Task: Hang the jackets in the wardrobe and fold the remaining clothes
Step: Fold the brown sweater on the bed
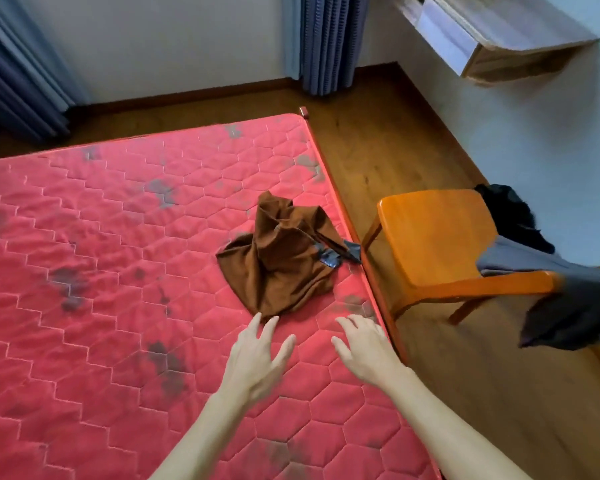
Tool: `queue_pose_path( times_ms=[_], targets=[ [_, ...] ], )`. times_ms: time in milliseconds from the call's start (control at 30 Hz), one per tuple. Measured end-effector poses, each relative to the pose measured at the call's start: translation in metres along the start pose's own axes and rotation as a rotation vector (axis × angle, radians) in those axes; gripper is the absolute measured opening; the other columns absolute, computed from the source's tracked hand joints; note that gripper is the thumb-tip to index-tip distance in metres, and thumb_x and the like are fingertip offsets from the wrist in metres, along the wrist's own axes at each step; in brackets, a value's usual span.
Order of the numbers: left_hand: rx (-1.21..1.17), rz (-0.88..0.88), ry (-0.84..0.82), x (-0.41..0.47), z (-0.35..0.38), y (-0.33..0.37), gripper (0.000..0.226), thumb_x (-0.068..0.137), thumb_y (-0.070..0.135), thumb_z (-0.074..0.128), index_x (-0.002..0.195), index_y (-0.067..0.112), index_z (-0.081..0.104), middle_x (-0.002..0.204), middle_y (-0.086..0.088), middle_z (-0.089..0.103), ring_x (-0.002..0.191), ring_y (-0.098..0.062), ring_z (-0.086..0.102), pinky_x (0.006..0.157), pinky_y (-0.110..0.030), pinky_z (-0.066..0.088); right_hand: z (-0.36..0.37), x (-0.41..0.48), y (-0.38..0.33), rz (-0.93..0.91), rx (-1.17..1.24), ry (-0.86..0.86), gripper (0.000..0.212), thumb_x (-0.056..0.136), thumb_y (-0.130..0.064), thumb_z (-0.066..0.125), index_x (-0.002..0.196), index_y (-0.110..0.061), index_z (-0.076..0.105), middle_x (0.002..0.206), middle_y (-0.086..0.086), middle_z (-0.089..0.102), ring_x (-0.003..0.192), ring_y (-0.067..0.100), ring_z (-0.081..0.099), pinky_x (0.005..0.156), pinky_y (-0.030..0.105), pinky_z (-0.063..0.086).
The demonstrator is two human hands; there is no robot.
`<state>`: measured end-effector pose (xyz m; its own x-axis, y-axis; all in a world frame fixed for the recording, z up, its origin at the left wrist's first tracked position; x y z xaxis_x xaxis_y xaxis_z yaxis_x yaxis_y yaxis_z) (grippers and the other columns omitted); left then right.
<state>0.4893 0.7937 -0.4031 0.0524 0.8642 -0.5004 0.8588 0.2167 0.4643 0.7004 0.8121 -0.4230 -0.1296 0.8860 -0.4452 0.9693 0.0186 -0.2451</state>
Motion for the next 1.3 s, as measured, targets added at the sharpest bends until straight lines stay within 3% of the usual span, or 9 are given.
queue_pose_path(
  times_ms=[133,300,533,733,833,933,1033,1133,1300],
  targets=[
    [-0.061,-0.047,-0.012,0.069,0.064,-0.023,0.064,0.098,0.06,0.037,0.154,0.03,0.031,0.165,-0.006,0.018,0.15,-0.024,0.023,0.12,-0.038,0.024,0.065,0.085,-0.001,-0.011,0.071,-0.054,0.05,0.101,-0.042,0.042,0.147,-0.022,0.04,0.145,0.004,0.047,0.132,0.027,0.044,0.11,0.04,0.032],
    [0.197,0.021,-0.057,0.155,0.132,-0.062,0.049,0.098,0.04,0.048,0.142,0.02,0.051,0.165,-0.017,0.01,0.15,-0.032,0.02,0.119,-0.04,0.023,0.143,0.166,0.012,0.071,0.355,-0.122,0.051,0.098,-0.032,0.05,0.148,-0.022,0.041,0.143,0.012,0.049,0.132,0.032,0.046,0.11,0.042,0.035],
    [0.382,0.058,-0.096,0.224,0.185,-0.092,0.045,0.093,0.042,0.046,0.13,0.022,0.061,0.165,-0.023,-0.002,0.153,-0.034,0.009,0.119,-0.046,0.022,0.213,0.23,0.025,0.127,0.622,-0.1,0.054,0.094,-0.031,0.058,0.147,-0.028,0.047,0.138,0.01,0.055,0.131,0.027,0.048,0.112,0.039,0.035],
    [0.293,0.022,-0.062,0.25,0.169,-0.105,0.04,0.09,0.03,0.052,0.121,0.007,0.061,0.153,-0.003,0.04,0.138,-0.02,0.041,0.115,-0.046,0.026,0.213,0.235,0.022,0.281,1.108,0.063,0.032,0.091,-0.018,0.067,0.123,-0.021,0.071,0.104,-0.008,0.071,0.102,0.008,0.064,0.096,0.018,0.046],
    [0.274,0.051,-0.103,0.24,0.152,-0.105,0.047,0.084,0.039,0.043,0.106,0.008,0.069,0.131,0.001,0.06,0.116,-0.023,0.06,0.102,-0.041,0.041,0.208,0.216,0.018,0.318,1.184,0.114,0.027,0.083,-0.009,0.07,0.1,-0.028,0.08,0.073,-0.023,0.068,0.069,-0.006,0.06,0.08,0.018,0.049],
    [0.107,0.023,-0.113,0.2,0.142,-0.106,0.044,0.077,0.04,0.042,0.088,0.012,0.074,0.106,0.003,0.072,0.1,-0.024,0.067,0.088,-0.037,0.05,0.196,0.18,0.01,0.342,1.22,0.097,0.032,0.072,0.001,0.067,0.081,-0.026,0.081,0.054,-0.017,0.062,0.046,-0.002,0.046,0.058,0.019,0.04],
    [-0.095,-0.076,-0.16,0.15,0.134,-0.107,0.025,0.081,0.031,0.05,0.071,0.021,0.072,0.082,0.008,0.075,0.079,-0.011,0.069,0.079,-0.033,0.053,0.178,0.13,0.005,0.339,1.315,0.066,0.024,0.068,0.009,0.064,0.071,-0.014,0.072,0.062,-0.011,0.064,0.054,-0.001,0.052,0.059,0.016,0.041],
    [-0.206,-0.123,-0.228,0.087,0.117,-0.096,0.028,0.087,0.024,0.059,0.064,0.022,0.075,0.072,0.011,0.074,0.067,-0.008,0.067,0.074,-0.03,0.053,0.156,0.066,-0.002,0.294,1.33,-0.002,0.021,0.059,-0.003,0.061,0.076,-0.014,0.066,0.068,-0.013,0.061,0.064,0.004,0.054,0.067,0.02,0.043],
    [-0.372,-0.066,-0.056,-0.009,0.083,-0.073,0.03,0.078,0.05,0.058,0.073,0.022,0.069,0.074,0.012,0.071,0.075,-0.005,0.066,0.078,-0.034,0.056,0.108,-0.025,-0.029,0.184,1.39,-0.096,0.038,0.058,-0.001,0.056,0.094,-0.011,0.065,0.078,-0.005,0.063,0.063,0.006,0.053,0.06,0.018,0.045]
  ],
)
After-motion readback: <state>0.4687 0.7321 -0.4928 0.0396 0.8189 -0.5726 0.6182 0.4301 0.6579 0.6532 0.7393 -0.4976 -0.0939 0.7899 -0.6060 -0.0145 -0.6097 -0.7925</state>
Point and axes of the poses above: each hand's wrist, its own x-axis towards the middle knuckle, its own z-axis out of the palm, y = z × x, the point moved 5 cm from there along x, towards the middle knuckle
